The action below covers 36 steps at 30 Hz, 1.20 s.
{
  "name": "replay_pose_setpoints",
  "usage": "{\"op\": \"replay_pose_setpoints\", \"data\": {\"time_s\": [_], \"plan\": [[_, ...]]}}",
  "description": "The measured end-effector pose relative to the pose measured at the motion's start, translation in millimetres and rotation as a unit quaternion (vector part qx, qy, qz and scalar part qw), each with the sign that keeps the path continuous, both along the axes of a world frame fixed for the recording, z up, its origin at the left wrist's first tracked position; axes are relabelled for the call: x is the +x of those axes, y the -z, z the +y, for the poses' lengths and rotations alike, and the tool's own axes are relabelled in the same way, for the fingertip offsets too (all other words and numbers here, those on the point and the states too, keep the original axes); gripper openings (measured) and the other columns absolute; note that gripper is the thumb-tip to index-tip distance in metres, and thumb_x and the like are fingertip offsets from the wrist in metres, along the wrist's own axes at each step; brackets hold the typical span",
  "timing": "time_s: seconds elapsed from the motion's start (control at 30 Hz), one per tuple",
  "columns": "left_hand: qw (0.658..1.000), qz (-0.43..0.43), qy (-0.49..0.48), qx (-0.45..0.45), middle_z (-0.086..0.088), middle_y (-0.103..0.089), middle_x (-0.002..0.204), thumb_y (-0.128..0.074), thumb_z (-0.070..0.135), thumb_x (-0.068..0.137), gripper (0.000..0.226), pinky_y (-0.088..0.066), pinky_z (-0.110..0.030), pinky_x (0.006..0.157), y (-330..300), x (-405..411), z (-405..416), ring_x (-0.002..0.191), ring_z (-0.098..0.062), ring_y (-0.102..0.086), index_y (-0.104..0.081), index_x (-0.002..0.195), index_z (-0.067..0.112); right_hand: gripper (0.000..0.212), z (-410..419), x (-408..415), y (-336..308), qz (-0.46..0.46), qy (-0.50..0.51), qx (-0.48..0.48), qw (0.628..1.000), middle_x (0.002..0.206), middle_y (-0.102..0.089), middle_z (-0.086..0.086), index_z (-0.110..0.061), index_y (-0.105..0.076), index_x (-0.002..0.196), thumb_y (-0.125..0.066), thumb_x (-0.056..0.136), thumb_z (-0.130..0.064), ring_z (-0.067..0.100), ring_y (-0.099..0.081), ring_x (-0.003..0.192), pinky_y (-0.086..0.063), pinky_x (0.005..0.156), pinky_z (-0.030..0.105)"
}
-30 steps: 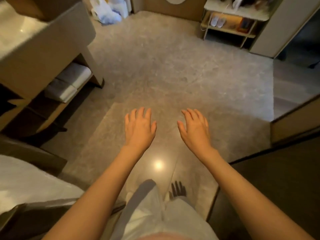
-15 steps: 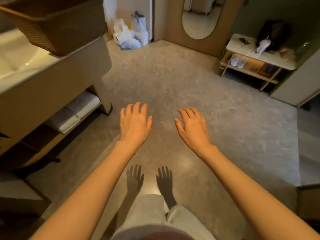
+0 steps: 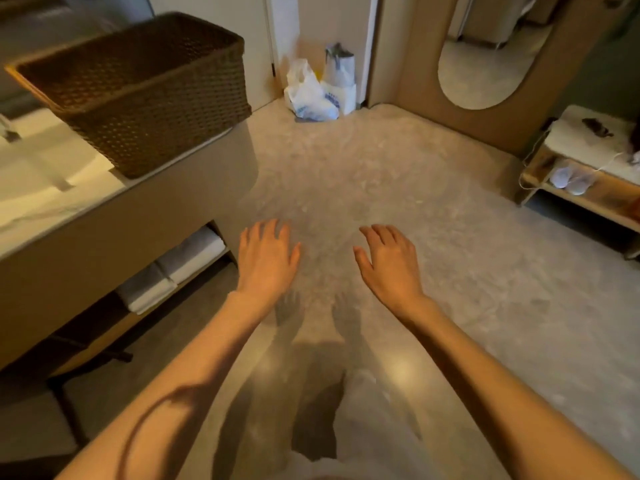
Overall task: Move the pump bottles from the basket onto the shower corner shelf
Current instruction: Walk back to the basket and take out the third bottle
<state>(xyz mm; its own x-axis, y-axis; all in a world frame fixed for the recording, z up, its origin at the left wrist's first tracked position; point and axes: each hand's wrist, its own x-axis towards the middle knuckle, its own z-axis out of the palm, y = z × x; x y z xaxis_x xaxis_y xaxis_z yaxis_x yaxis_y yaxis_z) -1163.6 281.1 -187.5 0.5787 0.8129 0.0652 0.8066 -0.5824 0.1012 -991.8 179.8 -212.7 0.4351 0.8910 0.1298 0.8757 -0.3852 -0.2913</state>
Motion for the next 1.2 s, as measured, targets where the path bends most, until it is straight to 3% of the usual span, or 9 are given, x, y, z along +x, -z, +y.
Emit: {"op": "replay_pose_setpoints", "data": {"time_s": [0.1, 0.23, 0.4, 0.67, 0.97, 1.2], "plan": [[0.999, -0.002, -0.033, 0.002, -0.015, -0.046, 0.141, -0.043, 0.033, 0.093, 0.047, -0.031, -0.044, 0.103, -15.0, 41.5, 51.8, 0.126, -0.035, -0.042, -0.043, 0.135, 0.011, 0.045, 64.4, 50.4, -11.5, 0.003, -0.033, -0.011, 0.999, 0.141, -0.049, 0.009, -0.015, -0.045, 0.136, -0.038, 0.098, -0.037, 0.031, -0.038, 0.134, -0.027, 0.111, 0.043], [0.996, -0.03, -0.087, -0.012, -0.016, -0.046, 0.141, -0.046, 0.031, 0.092, 0.047, -0.031, -0.043, 0.1, -25.6, 69.8, 107.9, 0.126, -0.035, -0.041, -0.044, 0.135, 0.011, 0.042, 140.5, 92.9, -20.6, -0.025, -0.104, 0.003, 0.994, 0.13, -0.058, 0.015, -0.008, -0.054, 0.129, -0.045, 0.096, -0.031, 0.033, -0.048, 0.125, -0.037, 0.104, 0.045], [0.986, -0.042, -0.16, 0.01, -0.016, -0.043, 0.143, -0.046, 0.032, 0.092, 0.047, -0.031, -0.043, 0.104, -34.3, 79.8, 176.3, 0.128, -0.034, -0.04, -0.044, 0.135, 0.011, 0.046, 248.2, 112.6, -33.2, -0.007, -0.176, -0.002, 0.984, 0.141, -0.049, 0.011, -0.013, -0.046, 0.136, -0.041, 0.097, -0.037, 0.028, -0.039, 0.134, -0.03, 0.111, 0.043], [0.963, -0.046, -0.226, 0.137, -0.017, -0.046, 0.139, -0.043, 0.034, 0.092, 0.047, -0.03, -0.048, 0.107, -80.8, 69.3, 319.0, 0.127, -0.036, -0.041, -0.045, 0.133, 0.01, 0.044, 437.6, 97.3, -77.0, -0.013, -0.273, 0.075, 0.959, 0.142, -0.048, 0.011, -0.012, -0.046, 0.136, -0.044, 0.097, -0.033, 0.028, -0.039, 0.134, -0.032, 0.112, 0.043], [0.937, -0.056, -0.315, 0.137, -0.015, -0.042, 0.144, -0.044, 0.037, 0.094, 0.05, -0.027, -0.048, 0.111, -117.8, 39.3, 449.0, 0.133, -0.033, -0.035, -0.041, 0.137, 0.012, 0.04, 594.8, 72.3, -136.2, 0.039, -0.403, 0.166, 0.899, 0.133, -0.054, 0.014, -0.007, -0.051, 0.13, -0.045, 0.097, -0.028, 0.03, -0.045, 0.127, -0.035, 0.109, 0.044], [0.885, -0.053, -0.452, 0.096, -0.013, -0.041, 0.144, -0.042, 0.044, 0.092, 0.055, -0.032, -0.048, 0.108, -104.7, 23.4, 521.8, 0.131, -0.032, -0.037, -0.038, 0.139, 0.016, 0.047, 722.8, 33.1, -153.8, 0.014, -0.551, 0.117, 0.826, 0.144, -0.043, 0.012, -0.01, -0.041, 0.139, -0.044, 0.097, -0.032, 0.027, -0.033, 0.136, -0.026, 0.114, 0.041]]}}
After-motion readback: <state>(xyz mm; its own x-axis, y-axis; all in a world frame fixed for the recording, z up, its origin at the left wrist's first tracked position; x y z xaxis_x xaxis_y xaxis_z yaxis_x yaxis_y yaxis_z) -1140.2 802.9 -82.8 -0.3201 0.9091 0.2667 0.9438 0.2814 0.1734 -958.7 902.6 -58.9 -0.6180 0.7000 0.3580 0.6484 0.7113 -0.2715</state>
